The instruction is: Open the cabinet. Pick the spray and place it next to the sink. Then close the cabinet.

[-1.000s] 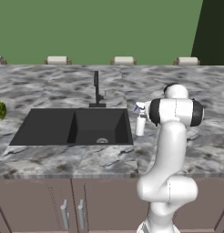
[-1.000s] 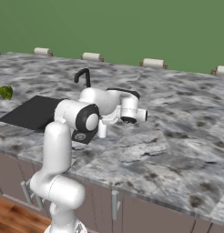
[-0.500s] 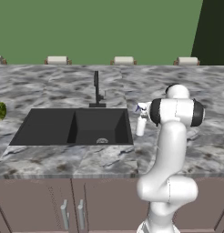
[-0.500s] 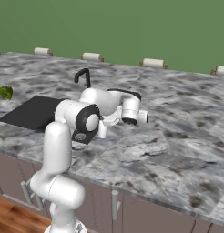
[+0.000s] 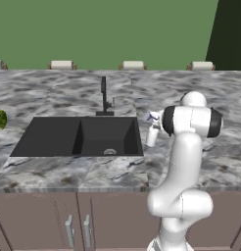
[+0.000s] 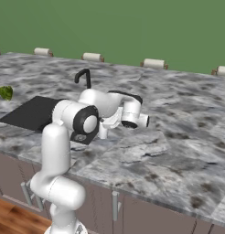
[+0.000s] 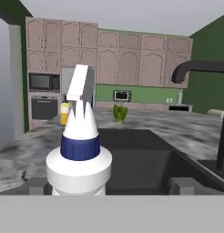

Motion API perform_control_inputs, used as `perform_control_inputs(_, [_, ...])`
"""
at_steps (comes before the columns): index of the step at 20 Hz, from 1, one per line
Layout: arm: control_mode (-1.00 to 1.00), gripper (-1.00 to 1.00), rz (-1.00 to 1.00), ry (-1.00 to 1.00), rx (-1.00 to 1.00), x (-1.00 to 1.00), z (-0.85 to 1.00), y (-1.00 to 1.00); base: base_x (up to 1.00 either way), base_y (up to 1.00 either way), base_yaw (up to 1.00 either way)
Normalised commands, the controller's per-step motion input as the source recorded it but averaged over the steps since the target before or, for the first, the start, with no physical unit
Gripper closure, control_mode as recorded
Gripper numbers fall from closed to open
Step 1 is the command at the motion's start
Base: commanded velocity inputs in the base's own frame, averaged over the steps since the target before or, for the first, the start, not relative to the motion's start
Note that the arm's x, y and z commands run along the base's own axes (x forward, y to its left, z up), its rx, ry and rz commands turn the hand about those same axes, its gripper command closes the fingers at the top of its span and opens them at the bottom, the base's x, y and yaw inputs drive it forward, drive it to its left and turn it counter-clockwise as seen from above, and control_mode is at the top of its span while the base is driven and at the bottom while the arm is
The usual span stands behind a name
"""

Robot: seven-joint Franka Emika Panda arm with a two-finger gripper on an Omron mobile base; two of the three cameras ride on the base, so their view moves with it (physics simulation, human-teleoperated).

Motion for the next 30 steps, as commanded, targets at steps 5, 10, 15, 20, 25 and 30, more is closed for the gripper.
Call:
perform_control_inputs(5, [-1.0,-1.0,-0.16,0.0,0.0,-0.08,-0.03,0.03,0.0,0.0,0.0])
perform_control_inputs(10, [-1.0,-1.0,-0.14,0.0,0.0,-0.09,-0.06,0.11,0.0,0.0,0.0])
perform_control_inputs(15, [-1.0,-1.0,-0.14,0.0,0.0,0.0,-0.04,0.04,0.0,0.0,0.0])
perform_control_inputs(20, [-1.0,-1.0,-0.14,0.0,0.0,0.0,0.0,0.0,0.0,0.0,0.0])
perform_control_inputs(25, [-1.0,-1.0,-0.14,0.0,0.0,-0.06,0.0,0.0,0.0,0.0,0.0])
perform_control_inputs(30, [-1.0,-1.0,-0.15,0.0,0.0,-0.11,0.0,-0.02,0.0,0.0,0.0])
